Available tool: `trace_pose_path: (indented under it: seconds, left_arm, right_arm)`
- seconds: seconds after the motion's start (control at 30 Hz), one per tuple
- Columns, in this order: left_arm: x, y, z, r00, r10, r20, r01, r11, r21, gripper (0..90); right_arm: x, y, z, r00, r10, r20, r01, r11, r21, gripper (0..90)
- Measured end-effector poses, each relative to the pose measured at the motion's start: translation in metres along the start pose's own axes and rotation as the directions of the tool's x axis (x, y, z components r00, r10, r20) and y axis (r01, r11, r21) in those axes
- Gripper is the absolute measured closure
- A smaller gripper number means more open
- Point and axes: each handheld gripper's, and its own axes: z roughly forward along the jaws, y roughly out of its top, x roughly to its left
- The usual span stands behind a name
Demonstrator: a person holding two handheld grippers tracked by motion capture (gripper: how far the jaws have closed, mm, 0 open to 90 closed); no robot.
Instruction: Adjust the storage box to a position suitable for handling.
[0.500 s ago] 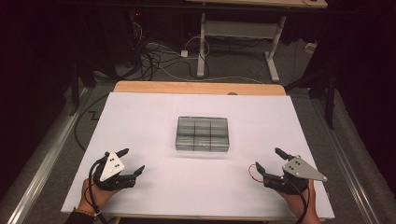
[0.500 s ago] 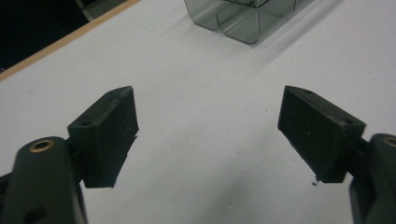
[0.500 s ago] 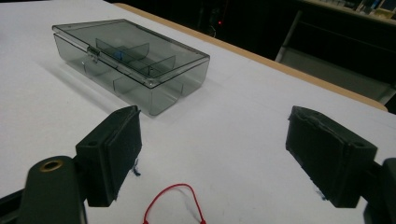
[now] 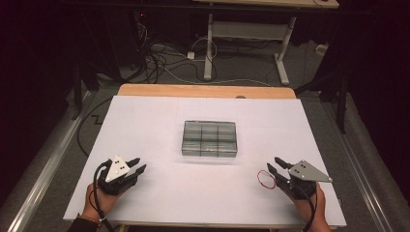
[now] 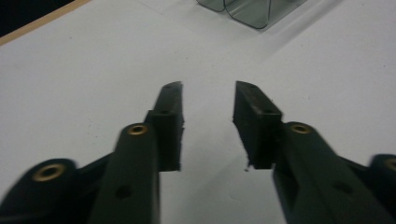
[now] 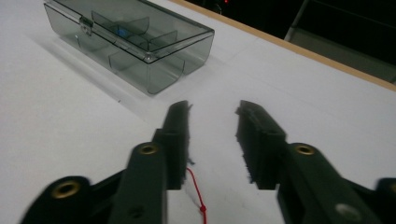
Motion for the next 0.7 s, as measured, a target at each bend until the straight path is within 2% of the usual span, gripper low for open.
trace_pose_path:
  seconds: [0.07, 0.13, 0.17, 0.3, 0.33, 0.43, 0.6, 0.7]
  left_arm:
    - [0.000, 0.004, 0.005, 0.9998, 0.011, 0.014, -0.011, 0.9998, 0.017, 80.6]
    - [0.000, 0.011, 0.012, 0.9994, 0.020, 0.030, -0.021, 0.9992, 0.034, 83.6]
    - [0.001, 0.014, 0.015, 0.9993, 0.021, 0.030, -0.022, 0.9991, 0.037, 87.0]
    - [0.002, 0.030, 0.032, 0.9983, 0.006, 0.058, -0.010, 0.9985, 0.054, 87.2]
    - [0.001, 0.034, 0.037, 0.9980, 0.007, 0.063, -0.010, 0.9984, 0.056, 87.3]
    - [0.003, 0.047, 0.053, 0.9966, -0.007, 0.082, 0.002, 0.9982, 0.060, 87.2]
    - [0.006, 0.064, 0.082, 0.9960, -0.011, 0.088, 0.002, 0.9949, 0.101, 87.1]
    - [0.011, 0.070, 0.096, 0.9940, -0.037, 0.103, 0.026, 0.9933, 0.113, 87.0]
  right_arm:
    - [0.001, 0.001, 0.006, 1.0000, 0.005, 0.000, -0.005, 1.000, 0.028, 81.1]
    - [0.002, 0.003, 0.012, 0.9998, 0.018, -0.003, -0.018, 0.999, 0.046, 88.1]
    - [0.002, 0.005, 0.016, 1.0000, 0.007, -0.001, -0.007, 0.998, 0.060, 90.0]
    - [0.003, 0.013, 0.033, 0.9999, -0.007, -0.008, 0.007, 0.995, 0.098, 90.0]
    - [0.002, 0.017, 0.039, 0.9998, -0.020, -0.005, 0.021, 0.994, 0.105, 90.0]
    - [0.003, 0.030, 0.059, 0.9996, -0.018, -0.020, 0.020, 0.991, 0.134, 90.0]
    - [0.011, 0.045, 0.098, 0.9959, -0.076, -0.050, 0.085, 0.971, 0.222, 90.0]
    - [0.008, 0.051, 0.116, 0.9974, -0.055, -0.047, 0.065, 0.965, 0.256, 90.0]
